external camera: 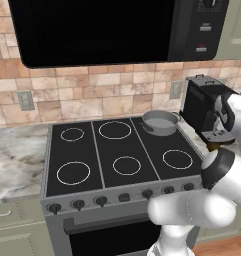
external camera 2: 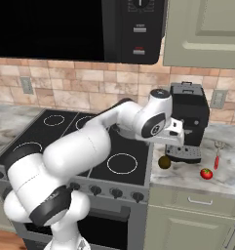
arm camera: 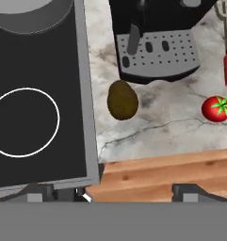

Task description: Put the tomato and avocado in the pot. Retrieve the spatula and lightly stir the vegetables in the pot.

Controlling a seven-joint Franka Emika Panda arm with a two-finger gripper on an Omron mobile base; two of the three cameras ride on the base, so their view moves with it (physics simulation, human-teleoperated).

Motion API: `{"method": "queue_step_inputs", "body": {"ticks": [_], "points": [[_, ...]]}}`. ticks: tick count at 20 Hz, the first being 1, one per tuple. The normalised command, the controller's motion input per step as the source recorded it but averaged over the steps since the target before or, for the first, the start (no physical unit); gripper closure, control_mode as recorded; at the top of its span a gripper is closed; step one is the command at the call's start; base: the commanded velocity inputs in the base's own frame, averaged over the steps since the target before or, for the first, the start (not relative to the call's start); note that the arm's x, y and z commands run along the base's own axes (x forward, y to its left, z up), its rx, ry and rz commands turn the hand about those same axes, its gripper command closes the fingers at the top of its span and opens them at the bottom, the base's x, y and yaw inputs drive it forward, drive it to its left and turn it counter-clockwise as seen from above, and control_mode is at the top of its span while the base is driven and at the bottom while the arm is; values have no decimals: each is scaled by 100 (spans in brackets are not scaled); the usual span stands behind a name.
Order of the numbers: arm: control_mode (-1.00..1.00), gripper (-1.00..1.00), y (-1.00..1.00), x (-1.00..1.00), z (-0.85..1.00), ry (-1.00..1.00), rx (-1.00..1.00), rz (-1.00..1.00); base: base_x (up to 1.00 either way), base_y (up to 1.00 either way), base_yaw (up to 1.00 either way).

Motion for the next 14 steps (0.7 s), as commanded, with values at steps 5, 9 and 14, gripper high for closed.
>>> {"method": "queue_step_inputs", "body": {"ticks": [5, 9, 14], "points": [[-100, -100, 1, 63, -33, 0, -10, 29, 0, 0, 0], [-100, -100, -1, 22, -14, 0, -1, 19, 0, 0, 0], [-100, -100, -1, 0, -17, 2, 0, 0, 0, 0, 0]]}}
